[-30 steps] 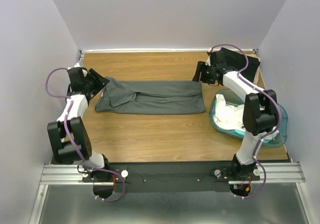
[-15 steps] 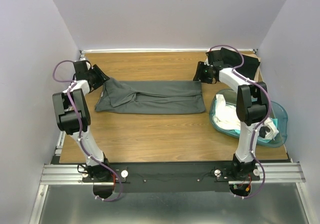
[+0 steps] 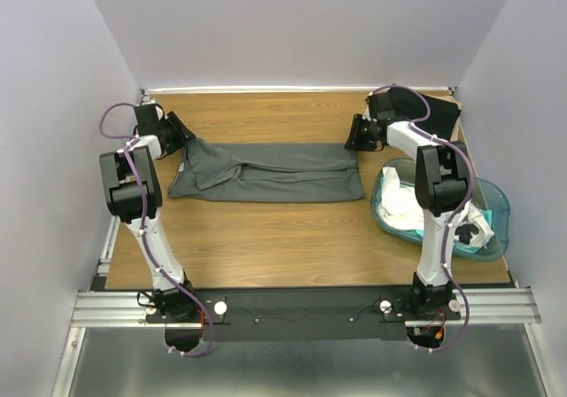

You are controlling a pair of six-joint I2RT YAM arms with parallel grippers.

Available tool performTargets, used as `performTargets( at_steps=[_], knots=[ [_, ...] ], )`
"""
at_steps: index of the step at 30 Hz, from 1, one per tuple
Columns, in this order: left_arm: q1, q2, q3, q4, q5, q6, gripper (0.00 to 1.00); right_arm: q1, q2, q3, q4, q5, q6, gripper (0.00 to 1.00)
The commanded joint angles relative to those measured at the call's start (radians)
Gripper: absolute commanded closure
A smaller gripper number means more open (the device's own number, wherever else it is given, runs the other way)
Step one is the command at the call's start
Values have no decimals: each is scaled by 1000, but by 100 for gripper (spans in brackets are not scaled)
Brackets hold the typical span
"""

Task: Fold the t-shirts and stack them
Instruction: Fold the tshirt

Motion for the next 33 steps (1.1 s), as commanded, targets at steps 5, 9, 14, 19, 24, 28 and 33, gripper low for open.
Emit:
performTargets(
  at_steps=[5,9,14,19,24,28,33],
  knots=[
    [5,36,44,10,-14,17,39,-7,44,29,10,-28,1,57],
    [2,41,47,10,-13,19,44,-7,53,32,9,-28,2,59],
    [-3,44,47,12,3,14,50,-10,62,34,9,-31,2,62],
    [-20,52,66,9,0,25,50,-8,64,35,10,-39,2,65],
    [-26,76,92,-13,-8,22,49,-8,62,35,9,-40,2,68],
    [-32,94,107,-25,-13,28,55,-8,59,34,9,-39,4,69],
    [-35,99,112,-26,1,26,81,-10,61,34,9,-32,9,88]
  ],
)
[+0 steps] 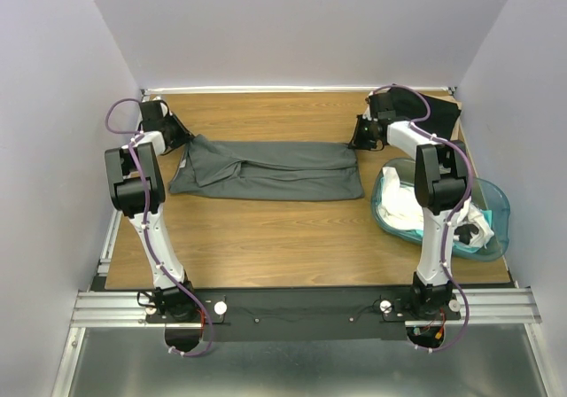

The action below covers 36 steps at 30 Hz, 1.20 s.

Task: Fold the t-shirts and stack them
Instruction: Fold the tshirt

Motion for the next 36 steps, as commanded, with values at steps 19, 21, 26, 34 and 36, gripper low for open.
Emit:
performTargets(
  at_steps=[19,21,26,34,36],
  knots=[
    [27,-161,-127,66,-139,-36,100,-28,-49,-43,-8,94,53,100],
    [28,-171,-152,69,-154,-44,100,-28,-49,-46,-9,91,57,100],
    [30,-191,-184,58,-206,-76,100,-30,-53,-50,-8,96,61,100],
    [30,-183,-204,53,-214,-95,96,-30,-69,-51,-8,71,49,100],
    [28,-183,-190,47,-214,-96,82,-28,-70,-37,-9,51,40,99]
  ],
)
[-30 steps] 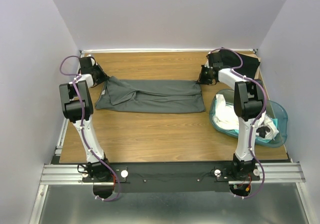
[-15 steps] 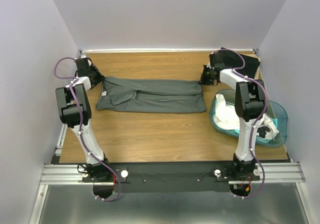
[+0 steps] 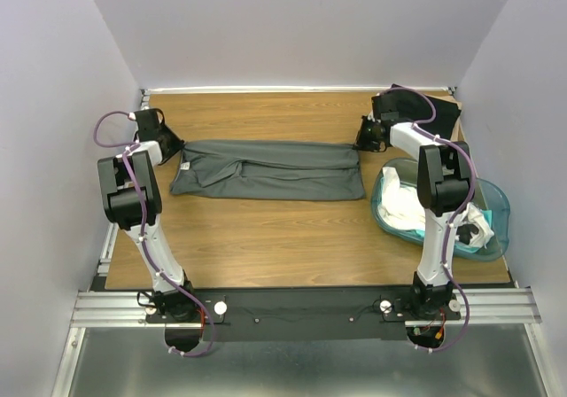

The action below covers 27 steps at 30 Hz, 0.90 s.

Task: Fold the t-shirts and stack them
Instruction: Fold the tshirt

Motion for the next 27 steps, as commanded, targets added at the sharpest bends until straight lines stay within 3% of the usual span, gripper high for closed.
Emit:
performTargets(
  at_steps=[1,2,4,5,9,17,27],
  knots=[
    [10,-29,21,1,-43,-7,75,-10,-44,8,-11,-7,-27,97],
    [10,-35,28,-1,-42,-6,64,-11,-47,14,-11,-24,-32,94],
    [6,-55,38,-12,-43,2,56,-10,-56,30,-11,-38,-47,77],
    [5,-64,44,-12,-45,5,55,-10,-59,33,-11,-47,-50,63],
    [-9,-124,35,-45,-57,14,49,-1,-88,39,-11,-59,-69,40],
    [-95,-259,-54,-59,-77,11,48,65,-151,22,-9,-81,-121,31],
    [-193,-196,-202,31,101,-64,48,91,-99,-50,-9,-191,-101,30]
  ],
)
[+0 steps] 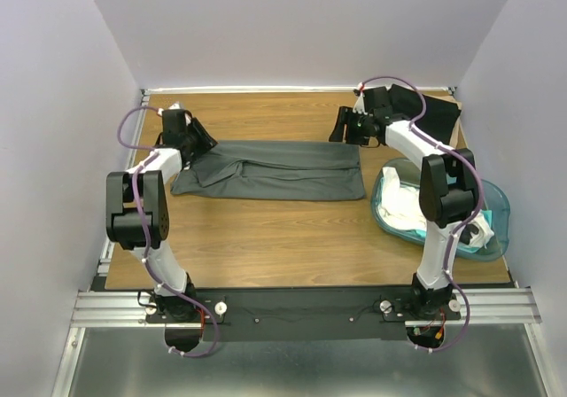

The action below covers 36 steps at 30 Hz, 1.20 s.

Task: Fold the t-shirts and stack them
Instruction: Fold the tshirt

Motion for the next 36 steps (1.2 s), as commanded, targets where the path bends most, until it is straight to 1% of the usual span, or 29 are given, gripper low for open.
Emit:
performTargets(
  at_steps=[1,8,12,18,30,34,36],
  knots=[
    [-4,69,-40,43,87,-29,48,3,29,-63,-9,-59,2,30],
    [-5,186,18,31,91,1,48,16,-12,-194,-9,-58,29,30],
    [-2,247,121,-32,77,37,48,27,-51,-298,-9,-61,54,30],
    [-5,350,293,-117,79,90,48,82,-140,-418,-11,-53,97,30],
    [-16,428,457,-186,73,136,47,208,-241,-530,-37,-52,135,30],
    [-31,407,517,-212,62,150,48,233,-279,-518,-63,-36,137,30],
    [-37,369,537,-227,53,155,47,233,-301,-496,-93,-23,129,30]
  ],
)
